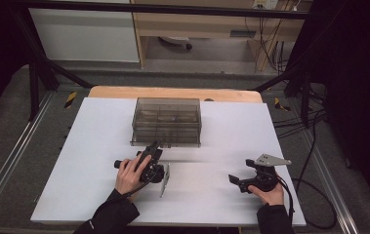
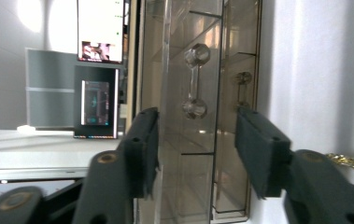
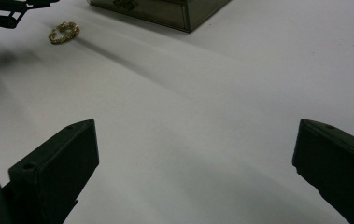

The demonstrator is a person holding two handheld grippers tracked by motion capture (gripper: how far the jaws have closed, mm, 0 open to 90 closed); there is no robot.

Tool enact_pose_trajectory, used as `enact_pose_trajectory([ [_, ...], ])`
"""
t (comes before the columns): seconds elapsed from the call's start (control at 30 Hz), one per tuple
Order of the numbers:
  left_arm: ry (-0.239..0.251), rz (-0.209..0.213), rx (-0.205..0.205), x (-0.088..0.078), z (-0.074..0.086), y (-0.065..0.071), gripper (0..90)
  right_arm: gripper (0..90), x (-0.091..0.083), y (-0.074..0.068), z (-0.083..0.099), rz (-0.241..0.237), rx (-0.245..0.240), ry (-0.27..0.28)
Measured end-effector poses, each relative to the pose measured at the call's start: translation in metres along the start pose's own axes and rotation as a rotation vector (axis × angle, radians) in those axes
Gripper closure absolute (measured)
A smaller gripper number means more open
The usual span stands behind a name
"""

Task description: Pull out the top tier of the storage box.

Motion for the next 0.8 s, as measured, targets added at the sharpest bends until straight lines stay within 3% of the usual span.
enact_pose_trajectory([
  [0.3,0.034,0.063,-0.121,-0.009,-0.002,-0.01,31.2,1.2,0.0,0.0,0.0,-0.001,0.0,0.001],
  [0.8,0.068,0.199,-0.415,-0.023,0.01,-0.014,15.9,1.2,0.0,-0.001,0.0,-0.004,-0.002,0.0],
])
Point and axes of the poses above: each handheld gripper's, and its own axes: x roughly forward along the jaws, z roughly out of its underside, y roughly to its right, the point moved 7 cm from there along x, roughly forward along the jaws, and after that the axes turned 12 degrees about z, right-handed, at the moved point
